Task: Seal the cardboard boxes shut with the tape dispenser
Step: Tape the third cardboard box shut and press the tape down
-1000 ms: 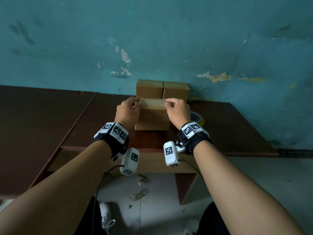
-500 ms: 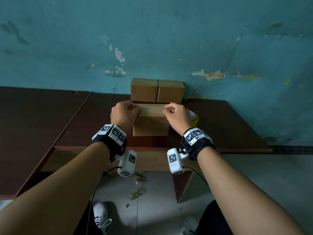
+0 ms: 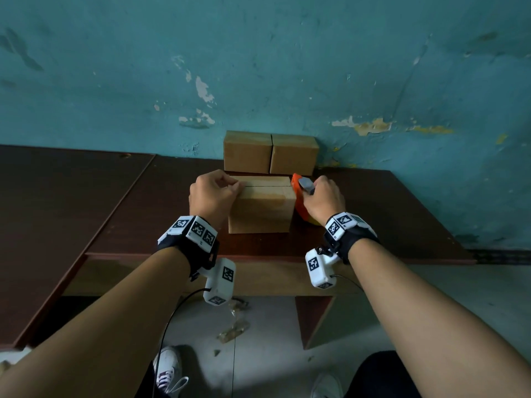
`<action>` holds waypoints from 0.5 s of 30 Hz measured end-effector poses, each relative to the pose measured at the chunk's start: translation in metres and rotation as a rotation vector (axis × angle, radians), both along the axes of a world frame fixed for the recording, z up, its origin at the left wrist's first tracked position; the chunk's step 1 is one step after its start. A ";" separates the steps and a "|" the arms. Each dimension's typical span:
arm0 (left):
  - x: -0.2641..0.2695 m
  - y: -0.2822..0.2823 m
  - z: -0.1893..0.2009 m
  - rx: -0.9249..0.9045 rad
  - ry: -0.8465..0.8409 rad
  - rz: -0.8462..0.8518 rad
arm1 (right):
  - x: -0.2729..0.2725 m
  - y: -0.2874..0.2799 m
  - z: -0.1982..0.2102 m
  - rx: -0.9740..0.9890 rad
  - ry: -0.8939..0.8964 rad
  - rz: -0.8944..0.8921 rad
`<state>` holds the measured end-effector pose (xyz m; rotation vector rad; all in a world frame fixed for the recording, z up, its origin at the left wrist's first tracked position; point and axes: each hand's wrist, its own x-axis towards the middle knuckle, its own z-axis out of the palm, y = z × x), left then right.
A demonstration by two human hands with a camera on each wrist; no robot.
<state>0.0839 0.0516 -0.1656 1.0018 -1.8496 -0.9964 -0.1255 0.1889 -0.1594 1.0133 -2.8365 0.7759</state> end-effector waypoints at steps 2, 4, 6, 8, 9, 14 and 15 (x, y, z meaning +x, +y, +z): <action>0.001 -0.002 0.000 -0.013 -0.002 -0.016 | 0.000 -0.004 -0.002 0.141 0.009 0.009; 0.002 -0.004 -0.002 -0.017 0.004 -0.030 | 0.002 -0.007 -0.004 0.251 0.021 -0.002; 0.002 -0.006 -0.003 -0.014 0.009 -0.047 | 0.006 -0.011 -0.005 0.304 0.038 -0.023; 0.002 -0.008 -0.004 -0.008 0.009 -0.053 | 0.005 -0.015 -0.005 0.336 0.043 -0.042; 0.003 -0.008 -0.004 -0.007 0.008 -0.054 | 0.005 -0.015 -0.004 0.344 0.031 -0.045; 0.002 -0.008 -0.003 -0.004 0.002 -0.071 | -0.005 -0.011 0.016 0.104 -0.108 -0.104; 0.002 -0.008 -0.003 -0.002 0.001 -0.070 | -0.009 -0.010 0.021 0.027 -0.146 -0.117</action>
